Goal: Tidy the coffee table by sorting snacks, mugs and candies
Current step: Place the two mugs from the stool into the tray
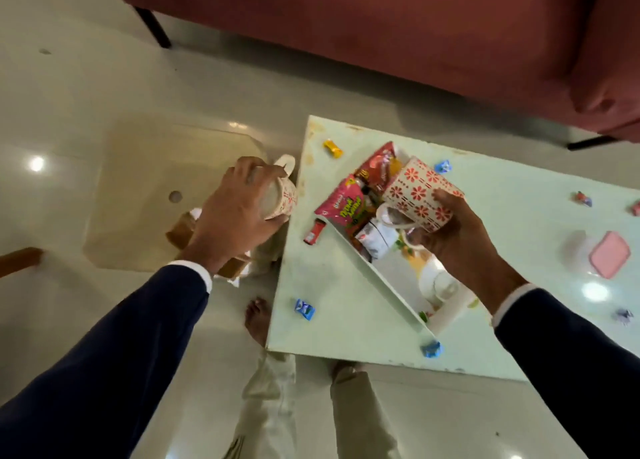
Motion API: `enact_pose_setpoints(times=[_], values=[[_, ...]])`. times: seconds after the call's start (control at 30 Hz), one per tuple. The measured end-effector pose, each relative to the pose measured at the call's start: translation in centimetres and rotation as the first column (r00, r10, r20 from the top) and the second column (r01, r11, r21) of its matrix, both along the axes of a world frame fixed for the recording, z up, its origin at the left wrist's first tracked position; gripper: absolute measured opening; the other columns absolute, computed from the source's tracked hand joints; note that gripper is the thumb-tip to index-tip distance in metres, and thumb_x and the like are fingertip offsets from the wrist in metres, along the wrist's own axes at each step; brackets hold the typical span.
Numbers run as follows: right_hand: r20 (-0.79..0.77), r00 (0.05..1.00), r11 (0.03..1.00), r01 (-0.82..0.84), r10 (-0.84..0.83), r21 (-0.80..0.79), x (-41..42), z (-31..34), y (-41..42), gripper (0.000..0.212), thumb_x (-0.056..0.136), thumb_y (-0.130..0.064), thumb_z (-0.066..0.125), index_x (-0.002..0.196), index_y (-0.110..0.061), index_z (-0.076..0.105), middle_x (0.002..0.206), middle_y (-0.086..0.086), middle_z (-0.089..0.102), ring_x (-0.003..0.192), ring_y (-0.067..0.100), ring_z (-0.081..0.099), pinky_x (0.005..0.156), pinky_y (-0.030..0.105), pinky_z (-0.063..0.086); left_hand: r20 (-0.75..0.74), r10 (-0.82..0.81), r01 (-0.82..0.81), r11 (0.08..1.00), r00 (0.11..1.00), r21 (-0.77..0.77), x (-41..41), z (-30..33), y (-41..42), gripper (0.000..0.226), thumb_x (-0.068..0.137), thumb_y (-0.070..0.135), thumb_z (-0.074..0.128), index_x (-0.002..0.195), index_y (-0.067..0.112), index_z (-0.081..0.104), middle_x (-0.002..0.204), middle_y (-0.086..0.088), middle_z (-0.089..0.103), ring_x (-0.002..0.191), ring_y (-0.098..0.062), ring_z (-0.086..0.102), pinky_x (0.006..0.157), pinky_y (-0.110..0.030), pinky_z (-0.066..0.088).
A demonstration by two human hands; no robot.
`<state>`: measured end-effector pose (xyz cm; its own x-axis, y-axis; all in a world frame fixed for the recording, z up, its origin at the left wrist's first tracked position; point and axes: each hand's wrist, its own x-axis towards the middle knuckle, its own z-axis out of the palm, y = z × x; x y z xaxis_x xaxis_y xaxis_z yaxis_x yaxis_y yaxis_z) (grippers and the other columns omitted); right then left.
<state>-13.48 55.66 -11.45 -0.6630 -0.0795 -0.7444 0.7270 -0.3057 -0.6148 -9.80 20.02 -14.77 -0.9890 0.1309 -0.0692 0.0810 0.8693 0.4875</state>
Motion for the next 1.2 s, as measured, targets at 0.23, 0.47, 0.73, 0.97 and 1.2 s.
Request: enact_pose_setpoints(times=[0.23,0.47,0.73,0.97,1.2], values=[[0.088,0.980,0.843,-0.196,0.176,0.502,3.1,-1.0,10.6,0.061,0.077,-0.055,0.073,0.126,-0.025,0.053,0.113,0.010,0.072,0.080,0.021,0.073,0.041,0.023,0.047,0.018,-0.452,0.452,0.892,0.892,-0.007,0.9,1.1,13.4,0.069,0.076,0.042,0.078,0.135,0.032,0.043,0.140,-0.008,0.047,0.123,-0.033,0.051,0.068,-0.046,0.060],[0.338,0.658,0.082,-0.521,0.673,0.850,0.9,-5.9,12.5,0.084,0.063,-0.070,0.072,0.126,-0.025,0.040,0.117,0.003,0.052,0.097,0.028,0.059,0.075,0.036,0.043,0.153,-0.700,0.716,0.692,0.697,-0.097,2.7,-0.9,22.0,0.074,0.073,0.039,0.081,0.136,0.035,0.042,0.142,-0.004,0.044,0.121,-0.027,0.050,0.069,-0.039,0.058],[0.290,0.644,-0.009,-0.402,0.708,0.916,-1.6,-8.5,10.8,0.095,0.065,-0.065,0.077,0.135,-0.016,0.036,0.129,0.010,0.047,0.105,0.040,0.063,0.073,0.040,0.041,0.258,-0.689,0.733,0.663,0.677,-0.151,1.7,-2.9,25.5,0.072,0.076,0.035,0.081,0.136,0.032,0.042,0.143,-0.007,0.044,0.124,-0.031,0.047,0.089,-0.046,0.055],[0.147,0.653,0.278,-0.500,0.743,0.820,-2.0,-8.4,12.7,0.098,0.067,-0.045,0.089,0.142,-0.015,0.035,0.135,0.011,0.043,0.115,0.033,0.056,0.082,0.038,0.048,0.331,-0.699,0.767,0.624,0.634,-0.152,0.7,-4.3,27.6,0.075,0.065,0.012,0.080,0.127,0.030,0.041,0.137,-0.005,0.044,0.123,-0.030,0.045,0.089,-0.047,0.053],[-0.034,0.731,0.448,-0.381,0.682,0.809,2.1,-8.3,16.0,0.088,0.076,-0.019,0.086,0.146,-0.009,0.035,0.144,0.013,0.035,0.126,0.030,0.051,0.094,0.035,0.050,0.368,-0.734,0.811,0.575,0.570,-0.110,0.1,-5.2,28.3,0.073,0.064,0.003,0.076,0.124,0.031,0.044,0.138,0.001,0.042,0.129,-0.025,0.038,0.102,-0.042,0.042]])
